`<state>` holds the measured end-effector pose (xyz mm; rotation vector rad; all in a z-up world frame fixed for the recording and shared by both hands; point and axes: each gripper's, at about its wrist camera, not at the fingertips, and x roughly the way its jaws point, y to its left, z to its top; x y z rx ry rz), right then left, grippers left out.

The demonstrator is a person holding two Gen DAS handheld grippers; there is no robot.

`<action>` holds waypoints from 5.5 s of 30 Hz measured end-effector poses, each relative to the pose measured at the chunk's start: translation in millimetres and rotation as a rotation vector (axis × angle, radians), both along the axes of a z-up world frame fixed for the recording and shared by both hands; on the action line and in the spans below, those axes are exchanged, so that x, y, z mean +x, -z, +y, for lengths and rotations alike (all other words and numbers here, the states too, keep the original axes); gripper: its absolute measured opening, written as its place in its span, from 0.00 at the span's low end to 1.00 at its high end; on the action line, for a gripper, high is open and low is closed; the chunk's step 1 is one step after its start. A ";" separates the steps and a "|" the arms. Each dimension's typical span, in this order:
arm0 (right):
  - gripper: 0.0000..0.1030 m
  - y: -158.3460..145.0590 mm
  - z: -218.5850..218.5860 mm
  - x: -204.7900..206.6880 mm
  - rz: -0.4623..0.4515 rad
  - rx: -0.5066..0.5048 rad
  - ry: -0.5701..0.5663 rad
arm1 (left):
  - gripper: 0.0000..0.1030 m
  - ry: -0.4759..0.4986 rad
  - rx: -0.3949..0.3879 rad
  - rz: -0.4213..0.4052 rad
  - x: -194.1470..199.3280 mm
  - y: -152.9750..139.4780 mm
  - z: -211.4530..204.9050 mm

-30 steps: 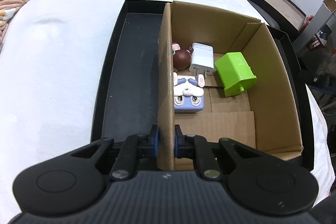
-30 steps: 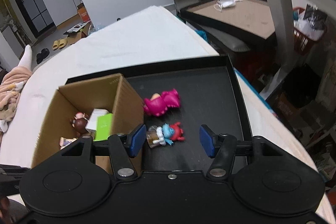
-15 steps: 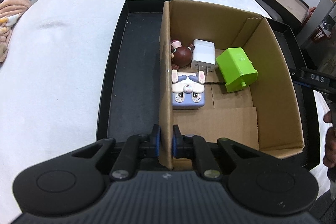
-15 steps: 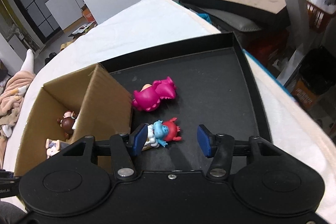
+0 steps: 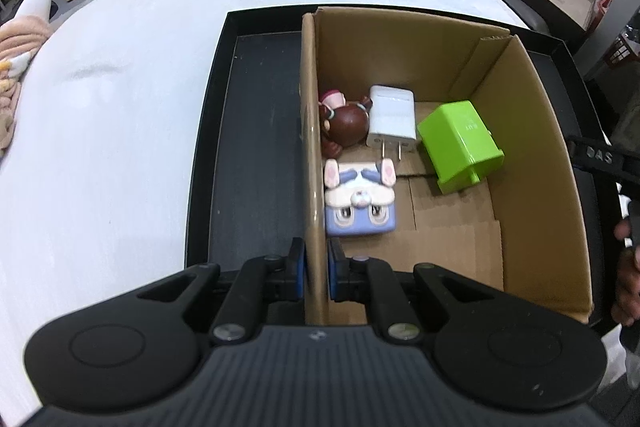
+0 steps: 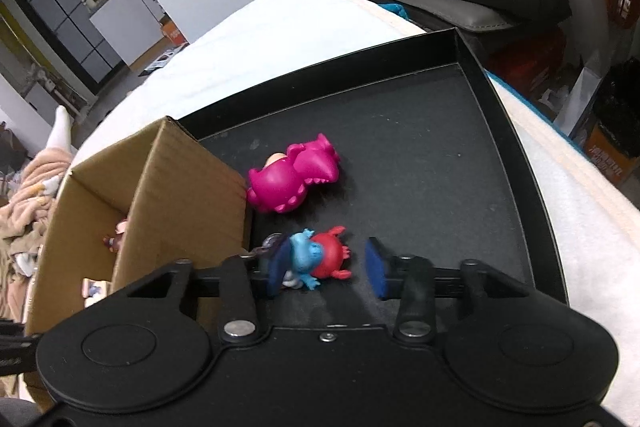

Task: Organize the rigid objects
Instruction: 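Move the right tool back to the blue-red figure with clear cup and grasp it, then lift the blue-red figure with the right tool and carry it over the box, then lower the blue-red figure into the box and open the right tool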

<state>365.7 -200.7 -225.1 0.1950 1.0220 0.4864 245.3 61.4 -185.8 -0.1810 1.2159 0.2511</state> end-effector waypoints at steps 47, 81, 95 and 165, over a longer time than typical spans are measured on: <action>0.64 -6.8 15.7 -31.1 -0.074 -0.273 -0.070 | 0.10 0.000 -0.012 -0.144 -40.2 -10.1 0.8; 0.86 -13.9 34.2 -41.2 -0.199 -0.356 -0.063 | 0.12 -0.035 -0.056 -0.277 -74.7 -5.2 3.5; 0.39 -4.8 31.9 -48.8 -0.146 -0.416 -0.107 | 0.12 -0.052 -0.078 -0.297 -79.4 -4.2 7.2; 0.32 -103.4 150.3 -114.2 -0.221 -0.300 -0.370 | 0.15 -0.063 -0.157 -0.339 -85.0 -1.1 19.4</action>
